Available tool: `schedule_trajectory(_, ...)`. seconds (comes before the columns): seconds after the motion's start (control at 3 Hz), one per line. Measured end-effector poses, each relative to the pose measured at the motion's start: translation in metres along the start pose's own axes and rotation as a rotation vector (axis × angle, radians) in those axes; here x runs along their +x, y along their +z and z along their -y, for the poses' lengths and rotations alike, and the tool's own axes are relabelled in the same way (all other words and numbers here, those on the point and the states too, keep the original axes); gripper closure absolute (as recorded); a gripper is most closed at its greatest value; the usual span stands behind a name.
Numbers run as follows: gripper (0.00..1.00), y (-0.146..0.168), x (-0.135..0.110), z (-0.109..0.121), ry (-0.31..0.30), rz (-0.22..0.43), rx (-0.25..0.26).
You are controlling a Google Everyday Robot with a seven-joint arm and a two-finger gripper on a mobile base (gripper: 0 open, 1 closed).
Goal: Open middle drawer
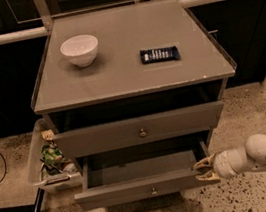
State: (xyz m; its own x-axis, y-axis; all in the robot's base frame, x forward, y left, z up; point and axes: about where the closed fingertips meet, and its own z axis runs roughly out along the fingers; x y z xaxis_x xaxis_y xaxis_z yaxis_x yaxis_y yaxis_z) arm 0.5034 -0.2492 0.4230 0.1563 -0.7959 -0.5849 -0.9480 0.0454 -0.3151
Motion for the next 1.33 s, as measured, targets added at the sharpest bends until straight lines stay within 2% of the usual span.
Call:
schedule_trajectory(1.0, 0.16, 0.0001, 0.0, 0.0, 0.0, 0.0, 0.0)
schedule_trajectory(1.33, 0.0, 0.0029, -0.0009, -0.0003, -0.003, -0.001, -0.006)
